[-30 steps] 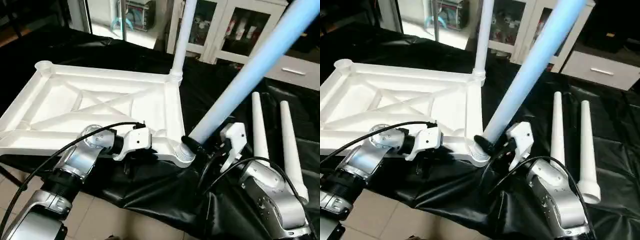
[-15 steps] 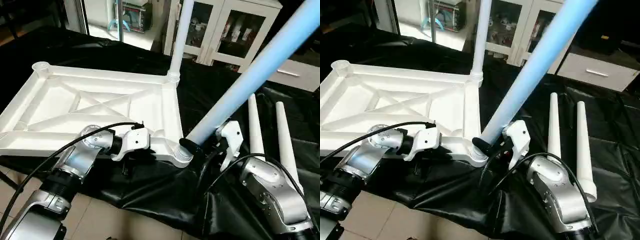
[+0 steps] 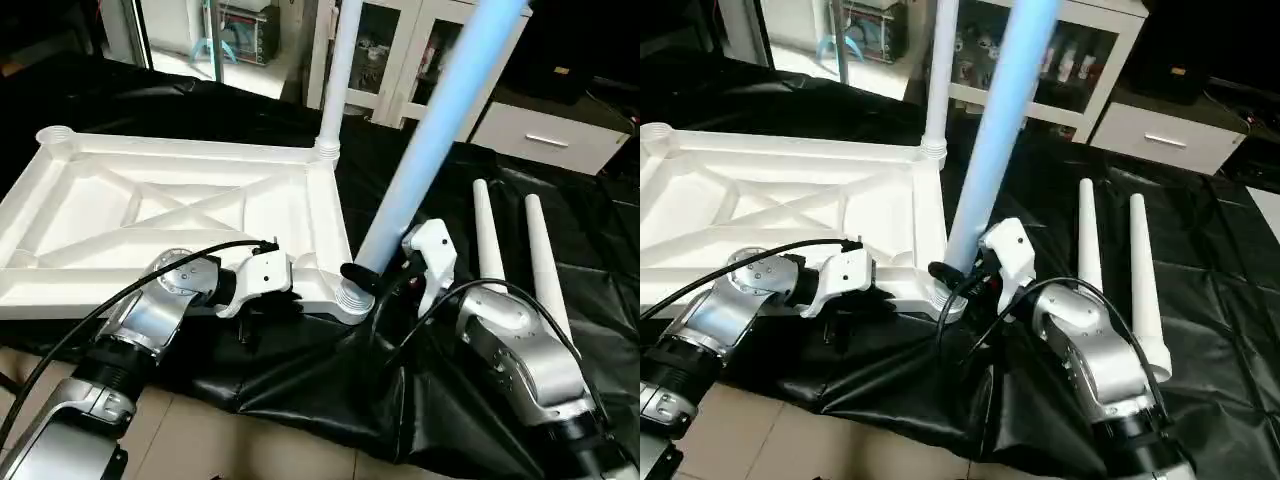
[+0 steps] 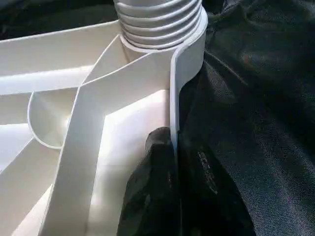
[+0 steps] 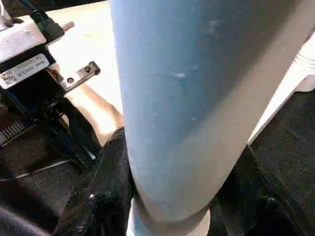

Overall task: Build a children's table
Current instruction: Pick table leg

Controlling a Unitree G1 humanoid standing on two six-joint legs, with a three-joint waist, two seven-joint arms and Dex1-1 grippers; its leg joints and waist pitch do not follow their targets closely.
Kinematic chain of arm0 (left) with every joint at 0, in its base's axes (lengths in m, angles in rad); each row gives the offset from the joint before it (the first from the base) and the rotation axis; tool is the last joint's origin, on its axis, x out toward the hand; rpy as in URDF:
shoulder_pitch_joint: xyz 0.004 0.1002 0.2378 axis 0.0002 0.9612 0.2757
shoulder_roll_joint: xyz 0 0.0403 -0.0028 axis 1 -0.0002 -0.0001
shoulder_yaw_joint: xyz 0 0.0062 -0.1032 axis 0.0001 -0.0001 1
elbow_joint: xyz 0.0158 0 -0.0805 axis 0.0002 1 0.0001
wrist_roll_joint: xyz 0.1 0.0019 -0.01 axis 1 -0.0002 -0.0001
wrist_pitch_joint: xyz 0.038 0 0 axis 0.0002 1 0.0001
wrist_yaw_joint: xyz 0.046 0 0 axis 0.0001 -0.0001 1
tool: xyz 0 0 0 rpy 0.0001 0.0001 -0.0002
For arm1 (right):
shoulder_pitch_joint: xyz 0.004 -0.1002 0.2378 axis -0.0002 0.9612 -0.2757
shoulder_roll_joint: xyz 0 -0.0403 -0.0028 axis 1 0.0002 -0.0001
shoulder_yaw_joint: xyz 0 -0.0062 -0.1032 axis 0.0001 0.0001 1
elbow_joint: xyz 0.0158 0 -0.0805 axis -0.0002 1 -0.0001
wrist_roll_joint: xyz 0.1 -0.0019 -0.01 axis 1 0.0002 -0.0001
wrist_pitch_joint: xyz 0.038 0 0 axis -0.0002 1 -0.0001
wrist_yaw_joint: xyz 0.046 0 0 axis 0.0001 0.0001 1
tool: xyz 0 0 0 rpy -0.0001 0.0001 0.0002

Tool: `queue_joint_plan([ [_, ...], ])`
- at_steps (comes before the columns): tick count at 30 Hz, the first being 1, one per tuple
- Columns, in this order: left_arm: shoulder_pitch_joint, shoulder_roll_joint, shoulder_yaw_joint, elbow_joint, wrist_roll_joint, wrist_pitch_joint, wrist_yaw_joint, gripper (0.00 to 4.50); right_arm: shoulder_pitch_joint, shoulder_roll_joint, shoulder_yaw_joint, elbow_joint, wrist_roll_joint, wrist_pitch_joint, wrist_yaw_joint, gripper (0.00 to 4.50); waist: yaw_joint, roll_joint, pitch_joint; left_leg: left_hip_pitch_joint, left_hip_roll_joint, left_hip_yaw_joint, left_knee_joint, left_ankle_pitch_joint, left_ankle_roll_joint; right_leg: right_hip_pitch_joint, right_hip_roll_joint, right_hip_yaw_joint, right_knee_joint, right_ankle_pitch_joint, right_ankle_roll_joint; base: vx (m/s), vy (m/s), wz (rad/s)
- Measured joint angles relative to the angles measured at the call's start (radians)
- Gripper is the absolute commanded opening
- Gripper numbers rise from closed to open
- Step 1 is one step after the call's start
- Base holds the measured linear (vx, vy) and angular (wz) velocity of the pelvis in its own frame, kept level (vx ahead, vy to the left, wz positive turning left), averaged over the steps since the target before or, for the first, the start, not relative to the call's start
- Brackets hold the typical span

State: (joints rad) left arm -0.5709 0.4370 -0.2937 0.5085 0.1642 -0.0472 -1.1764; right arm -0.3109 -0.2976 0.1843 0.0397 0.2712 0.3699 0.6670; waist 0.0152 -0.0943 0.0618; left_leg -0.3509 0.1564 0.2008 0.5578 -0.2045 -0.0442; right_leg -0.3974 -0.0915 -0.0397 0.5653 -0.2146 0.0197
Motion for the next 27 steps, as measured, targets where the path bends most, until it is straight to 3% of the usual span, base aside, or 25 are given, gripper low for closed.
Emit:
queue_joint_plan([
  [11, 0.0, 0.0, -0.002, 0.0, 0.0, 0.001, 0.003, 0.0, -0.001, 0.005, -0.011, 0.012, 0.006, 0.009, 0.008, 1.83, -0.002, 0.0, 0.001, 0.0, 0.0, 0.0, -0.001, 0.0, 0.0, 0.001, 0.0, 0.0, 0.0, 0.0, 0.0, 0.0, 0.0, 0.0],
  [27, -0.002, -0.007, -0.015, 0.006, 0.007, -0.002, 0.003, 0.0, 0.041, 0.018, -0.023, 0.011, 0.01, -0.028, -0.003, 1.83, 0.012, -0.002, -0.005, 0.003, 0.0, 0.0, -0.002, 0.0, 0.0, 0.002, 0.0, 0.0, 0.0, 0.0, 0.0, 0.0, 0.0, 0.0],
])
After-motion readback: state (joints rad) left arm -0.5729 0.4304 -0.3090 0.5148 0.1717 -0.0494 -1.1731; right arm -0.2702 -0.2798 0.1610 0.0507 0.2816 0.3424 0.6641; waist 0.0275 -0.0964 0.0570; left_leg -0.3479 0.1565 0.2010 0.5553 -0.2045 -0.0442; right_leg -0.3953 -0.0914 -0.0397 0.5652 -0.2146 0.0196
